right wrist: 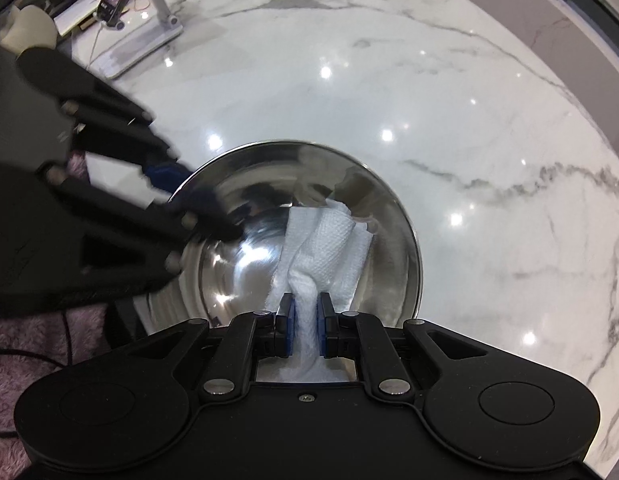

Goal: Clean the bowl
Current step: 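Hold the bowl rim with the left gripper while the right gripper wipes the towel around inside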

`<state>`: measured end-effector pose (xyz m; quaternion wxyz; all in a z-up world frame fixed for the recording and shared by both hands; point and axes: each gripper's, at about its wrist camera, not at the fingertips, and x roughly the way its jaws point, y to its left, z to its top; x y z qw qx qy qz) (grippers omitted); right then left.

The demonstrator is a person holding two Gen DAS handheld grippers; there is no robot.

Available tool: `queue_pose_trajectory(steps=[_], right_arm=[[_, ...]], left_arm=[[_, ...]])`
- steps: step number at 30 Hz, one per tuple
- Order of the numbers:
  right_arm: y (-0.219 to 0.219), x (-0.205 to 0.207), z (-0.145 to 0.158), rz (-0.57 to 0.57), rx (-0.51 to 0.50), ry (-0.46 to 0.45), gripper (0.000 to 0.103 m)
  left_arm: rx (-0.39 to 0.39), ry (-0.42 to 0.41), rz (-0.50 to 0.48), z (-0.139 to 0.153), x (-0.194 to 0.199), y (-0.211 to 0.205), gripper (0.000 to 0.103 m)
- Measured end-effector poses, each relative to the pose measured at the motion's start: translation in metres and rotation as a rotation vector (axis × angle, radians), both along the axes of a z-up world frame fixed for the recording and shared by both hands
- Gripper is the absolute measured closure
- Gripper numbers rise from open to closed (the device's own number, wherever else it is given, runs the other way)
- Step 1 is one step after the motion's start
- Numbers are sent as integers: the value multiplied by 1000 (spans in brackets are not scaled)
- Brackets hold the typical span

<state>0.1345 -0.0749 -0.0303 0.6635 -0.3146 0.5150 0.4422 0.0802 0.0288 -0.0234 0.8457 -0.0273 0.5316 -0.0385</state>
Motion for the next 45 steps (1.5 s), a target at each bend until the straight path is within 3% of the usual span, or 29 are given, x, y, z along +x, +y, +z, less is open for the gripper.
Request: queue_pose_trajectory(steps=[9, 16, 22, 33, 42, 45], right_arm=[[6, -15, 4, 69, -33, 56, 94], [10, -20, 14, 109, -126, -100, 94], [11, -13, 25, 71, -99, -195, 94], [27, -9, 2, 27, -45, -121, 94], [16, -19, 3, 0, 12, -40, 94], [8, -18, 11, -29, 48, -63, 94]], left_arm=[[-1, -2, -2, -1, 0, 0, 92], [-8, 0, -16, -1, -1, 1, 92], [16, -10, -29, 0, -1, -2, 92], [8, -11, -28, -1, -1, -1, 91], [5, -22, -8, -1, -1, -1, 91], [-13, -36, 6, 0, -2, 1, 91]])
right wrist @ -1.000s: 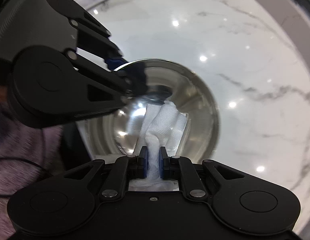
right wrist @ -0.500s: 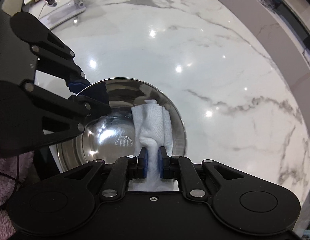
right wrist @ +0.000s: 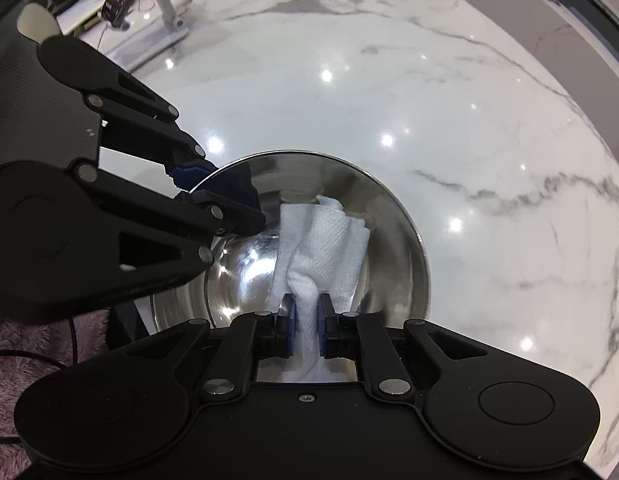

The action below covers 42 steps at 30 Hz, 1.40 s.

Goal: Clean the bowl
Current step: 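Hold the bowl rim with the left gripper while the right gripper wipes the towel around inside, then lift the towel out of the bowl with the right gripper toward its blue outer wall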

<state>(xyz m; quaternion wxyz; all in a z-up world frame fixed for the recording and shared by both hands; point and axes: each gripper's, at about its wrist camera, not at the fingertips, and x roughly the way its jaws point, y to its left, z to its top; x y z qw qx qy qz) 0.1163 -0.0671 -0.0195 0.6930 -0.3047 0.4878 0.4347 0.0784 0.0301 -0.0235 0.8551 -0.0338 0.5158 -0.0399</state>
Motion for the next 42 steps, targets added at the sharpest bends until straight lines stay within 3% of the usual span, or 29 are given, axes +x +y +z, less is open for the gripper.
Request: queue_pose_trajectory(steps=[6, 12, 15, 19, 25, 37, 41, 42], right_arm=[[-46, 6, 36, -155, 205, 11, 94], [-110, 9, 58, -387, 430, 5, 94], [-140, 2, 50, -540, 421, -78, 94], [-153, -11, 29, -612, 381, -92, 94], [-155, -29, -7, -647, 287, -157, 94], [-152, -34, -40, -674, 271, -209, 92], [-151, -38, -38, -653, 288, -238, 87], [-153, -40, -35, -666, 301, -244, 76]], left_arm=[[-61, -41, 26, 3, -1, 5, 83], [-76, -148, 14, 8, -10, 3, 71], [-87, -162, 4, 8, -13, 1, 61], [-84, -161, 18, 6, -15, 1, 61], [-89, -151, 39, 5, -18, 2, 61], [-98, -133, 45, 2, -19, 1, 60], [-97, -128, 58, 1, -19, 2, 60], [-99, -124, 62, 0, -19, 2, 60]])
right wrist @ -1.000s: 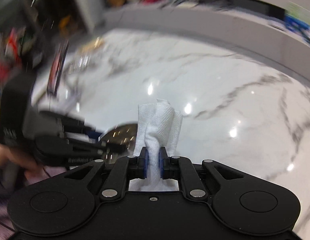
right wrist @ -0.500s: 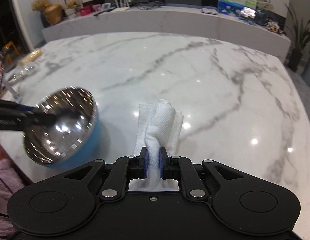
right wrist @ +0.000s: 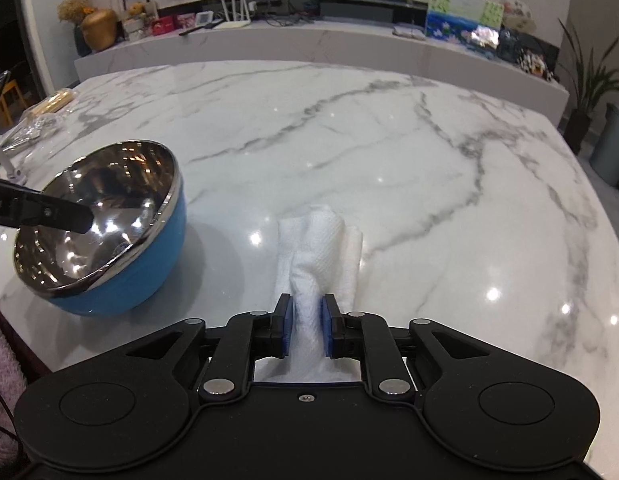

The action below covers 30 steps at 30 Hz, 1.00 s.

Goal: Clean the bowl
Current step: 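Lift the towel out of the bowl with the right gripper toward its blue outer wall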

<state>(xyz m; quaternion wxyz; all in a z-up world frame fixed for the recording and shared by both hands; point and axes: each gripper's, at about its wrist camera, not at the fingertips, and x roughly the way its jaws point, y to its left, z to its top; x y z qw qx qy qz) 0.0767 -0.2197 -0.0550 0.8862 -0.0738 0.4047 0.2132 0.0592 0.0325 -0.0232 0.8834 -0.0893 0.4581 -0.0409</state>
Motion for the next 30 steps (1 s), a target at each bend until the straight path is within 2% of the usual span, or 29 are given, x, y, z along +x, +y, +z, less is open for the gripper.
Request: queue_pose_trajectory(steps=[1, 2, 5, 7, 8, 9, 12, 14, 19, 23, 25, 30], right_arm=[[-1, -2, 3, -20, 15, -9, 69], [-3, -4, 6, -43, 32, -18, 57], [-8, -10, 11, -88, 92, -48, 56], [-7, -12, 11, -113, 102, -69, 60], [-7, -14, 11, -125, 104, -79, 68], [-5, -15, 9, -129, 93, -86, 72], [0, -14, 2, -122, 74, -85, 78], [2, -13, -3, -126, 61, -85, 78], [6, -9, -14, -135, 29, -76, 92], [4, -8, -17, -141, 39, -83, 93], [-2, -5, -15, -153, 79, -60, 94], [-34, 8, -4, -235, 331, 53, 94]], left_arm=[[-1, 4, 3, -1, 0, 1, 60], [-2, 6, 4, -1, 0, 1, 60], [-1, 10, 4, -2, 0, 0, 60], [-1, 11, 1, -2, 0, 0, 60], [-2, 11, 1, -2, 0, 0, 60], [-3, 12, 2, -2, 0, 1, 60], [-6, 15, 4, -2, -1, 2, 60], [-6, 16, 6, -2, 0, 2, 60], [-10, 28, 3, -5, 1, 1, 60], [-10, 35, 2, -7, 1, 1, 60], [-11, 36, 2, -7, 1, 1, 60], [-10, 37, 7, -7, 0, 2, 60]])
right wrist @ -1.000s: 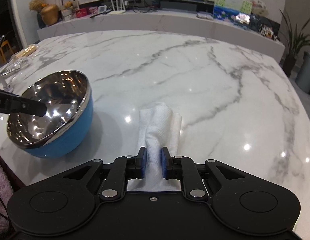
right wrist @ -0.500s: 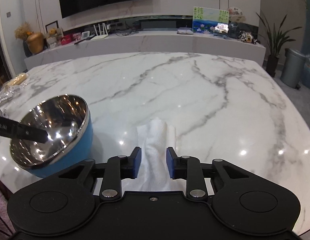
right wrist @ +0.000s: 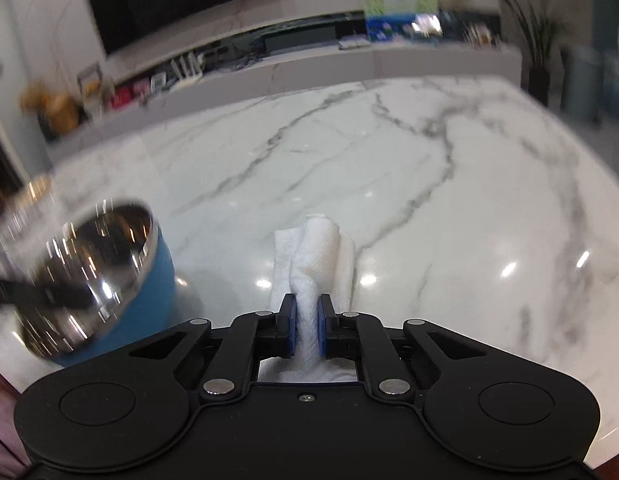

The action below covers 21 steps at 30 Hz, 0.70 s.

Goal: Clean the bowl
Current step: 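Lift the towel out of the bowl with the right gripper toward its blue outer wall, then hold the bowl rim with the left gripper while the right gripper wipes the blue outer wall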

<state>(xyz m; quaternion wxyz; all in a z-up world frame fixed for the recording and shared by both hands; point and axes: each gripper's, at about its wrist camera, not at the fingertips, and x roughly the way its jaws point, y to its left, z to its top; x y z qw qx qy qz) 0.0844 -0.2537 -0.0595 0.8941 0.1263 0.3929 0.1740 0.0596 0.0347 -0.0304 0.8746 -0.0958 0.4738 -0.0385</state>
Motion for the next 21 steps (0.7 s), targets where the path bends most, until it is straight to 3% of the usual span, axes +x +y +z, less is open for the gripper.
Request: queue_pose_trajectory(steps=[7, 9, 13, 18, 21], right_arm=[[-32, 7, 16, 9, 408, 65, 94], [-36, 8, 11, 10, 534, 113, 94], [-37, 11, -7, 2, 691, 203, 94], [-34, 12, -21, -2, 762, 272, 94], [-31, 11, -25, -2, 772, 297, 94]], left_arm=[[-9, 18, 4, -3, 1, 0, 60], [-7, 24, -2, -4, 2, 0, 63], [-8, 35, -1, -6, 2, 1, 67], [1, 40, -23, -8, 2, -2, 80], [5, 33, -34, -8, 1, -3, 80]])
